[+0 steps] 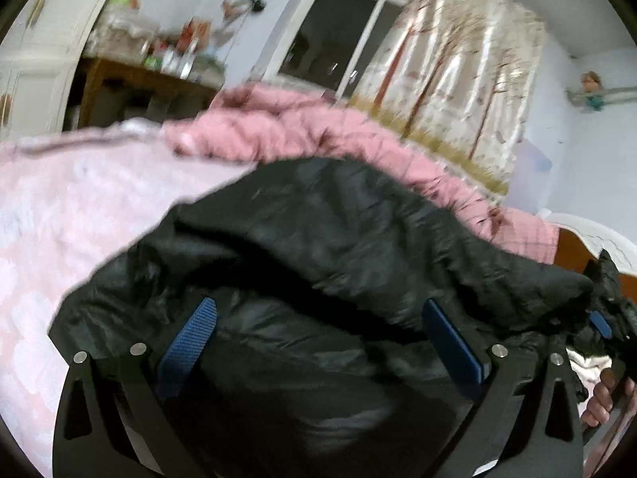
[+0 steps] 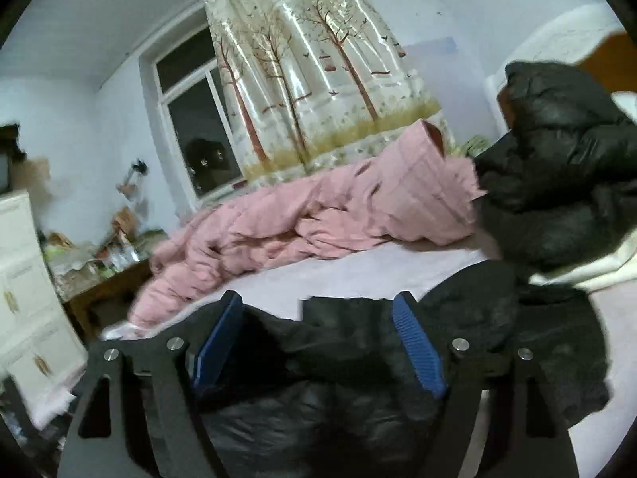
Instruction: Fold large clothes
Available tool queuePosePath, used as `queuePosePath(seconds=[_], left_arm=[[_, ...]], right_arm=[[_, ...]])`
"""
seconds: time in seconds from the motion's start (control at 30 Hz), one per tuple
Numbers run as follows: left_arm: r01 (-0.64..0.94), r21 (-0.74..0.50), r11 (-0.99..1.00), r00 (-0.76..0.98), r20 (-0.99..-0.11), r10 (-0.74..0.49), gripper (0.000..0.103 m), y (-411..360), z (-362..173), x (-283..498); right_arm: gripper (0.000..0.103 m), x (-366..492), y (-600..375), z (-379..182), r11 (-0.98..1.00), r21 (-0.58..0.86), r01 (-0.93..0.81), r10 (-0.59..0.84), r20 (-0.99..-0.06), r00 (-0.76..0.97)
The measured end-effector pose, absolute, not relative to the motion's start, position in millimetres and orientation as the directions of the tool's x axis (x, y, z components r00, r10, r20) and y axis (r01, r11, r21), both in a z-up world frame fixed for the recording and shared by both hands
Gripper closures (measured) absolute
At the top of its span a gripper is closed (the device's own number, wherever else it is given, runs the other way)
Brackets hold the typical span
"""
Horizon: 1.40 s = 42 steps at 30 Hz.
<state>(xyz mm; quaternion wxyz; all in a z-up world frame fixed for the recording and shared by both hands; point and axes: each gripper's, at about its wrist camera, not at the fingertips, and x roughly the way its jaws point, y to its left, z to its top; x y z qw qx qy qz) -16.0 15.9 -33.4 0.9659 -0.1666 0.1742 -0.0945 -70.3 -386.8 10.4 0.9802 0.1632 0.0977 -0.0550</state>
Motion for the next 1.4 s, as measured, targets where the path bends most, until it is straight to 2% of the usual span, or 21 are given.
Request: queuePosePath(seconds=[0.07,0.13,0.2,0.23,0.3,0.43,0.5,0.57,0.6,0.63,0.67,0.73,0.87,0.97,1.0,1.1,1.13,1.17,1.2,1.3,1.4], left_arm=[[0.137,-0.295,0.945,0.937,-0.27,-0.221,0.0,6.0,-27.6,-24.8],[0.141,-0.243,0.96,0.937,-0.281,-0.209,0.0,-4.8,-25.4,-24.0],[0.147,-0.224,0.963,0.927,-0.308,-0.213,0.0,-9.2,-25.5,-18.1],[0.15,-0.23,0.961,0.923,-0.316,-0.22,0.0,-8.4,-26.3,-16.1],[0.148,-0.258,0.955,0.918,-0.323,-0.23,0.0,-3.0,-28.1,-13.0],[0.135,-0.312,0.94,0.912,-0.331,-0.241,0.0,5.4,-33.1,-9.9],[0.138,-0.317,0.939,0.908,-0.337,-0.247,0.0,4.4,-33.9,-8.6],[0.138,-0.309,0.941,0.907,-0.341,-0.246,0.0,2.4,-33.3,-7.8],[0.136,-0.305,0.943,0.909,-0.341,-0.242,0.0,1.6,-33.1,-8.3],[0.137,-0.302,0.943,0.91,-0.337,-0.24,0.0,1.0,-32.7,-9.3],[0.139,-0.3,0.944,0.912,-0.333,-0.24,0.0,0.8,-32.3,-10.3],[0.139,-0.297,0.945,0.913,-0.331,-0.238,0.0,0.9,-32.8,-11.1],[0.142,-0.304,0.942,0.912,-0.331,-0.244,0.0,1.2,-33.1,-11.7],[0.139,-0.305,0.942,0.911,-0.334,-0.242,0.0,0.2,-33.4,-11.9],[0.138,-0.305,0.942,0.911,-0.335,-0.242,0.0,-0.1,-33.5,-11.7],[0.134,-0.301,0.944,0.911,-0.337,-0.237,0.0,-1.5,-32.7,-12.2],[0.134,-0.301,0.944,0.911,-0.337,-0.236,0.0,-1.6,-32.6,-12.3],[0.132,-0.3,0.945,0.912,-0.337,-0.235,0.0,-1.6,-32.5,-12.3],[0.131,-0.3,0.945,0.912,-0.336,-0.234,0.0,-1.7,-32.6,-12.5],[0.131,-0.3,0.945,0.912,-0.337,-0.234,0.0,-2.3,-32.9,-12.6],[0.128,-0.299,0.946,0.909,-0.345,-0.232,0.0,-2.2,-32.9,-11.2]], right_arm=[[0.024,-70.4,-388.3,10.8,0.965,0.243,0.102,-0.044,-0.236,0.971],[0.024,-77.2,-393.0,11.9,0.962,0.27,-0.041,0.105,-0.227,0.968],[0.024,-79.9,-394.8,9.9,0.923,0.296,-0.246,0.318,-0.227,0.921],[0.024,-78.7,-389.4,9.1,0.939,0.244,-0.243,0.304,-0.254,0.918],[0.024,-71.8,-376.8,5.3,0.99,0.101,-0.096,0.121,-0.291,0.949],[0.024,-44.8,-362.1,-9.3,1.0,0.014,-0.011,0.015,-0.345,0.938],[0.032,-37.4,-358.2,-11.2,1.0,-0.012,0.029,-0.031,-0.342,0.939],[0.06,-33.3,-358.1,-7.2,0.997,0.015,0.079,-0.069,-0.352,0.933],[0.068,-37.0,-358.6,-2.7,0.996,0.056,0.075,-0.052,-0.343,0.938],[0.088,-41.8,-358.9,1.8,0.994,0.081,0.068,-0.037,-0.331,0.943],[0.092,-45.5,-358.0,5.1,0.993,0.093,0.068,-0.035,-0.325,0.945],[0.092,-55.9,-357.4,16.5,0.99,0.119,0.07,-0.031,-0.301,0.953],[0.093,-92.4,-354.5,54.9,0.979,0.201,-0.025,0.061,-0.176,0.983],[0.093,-112.9,-345.2,88.7,0.988,0.15,-0.029,0.046,-0.106,0.993],[0.093,-114.1,-342.1,97.4,0.99,0.136,-0.035,0.052,-0.118,0.992],[0.093,-94.5,-335.0,110.6,0.991,0.133,-0.024,0.068,-0.331,0.941],[0.093,-84.9,-336.2,106.8,0.987,0.162,-0.017,0.084,-0.418,0.904],[0.093,-77.1,-340.2,99.1,0.976,0.215,-0.034,0.132,-0.461,0.878],[0.093,-69.4,-345.0,88.9,0.966,0.255,-0.044,0.167,-0.483,0.86],[0.093,-39.1,-366.3,54.0,0.962,0.26,0.089,0.081,-0.578,0.812],[0.093,-9.2,-389.1,23.5,0.94,0.312,0.141,0.092,-0.626,0.774]])
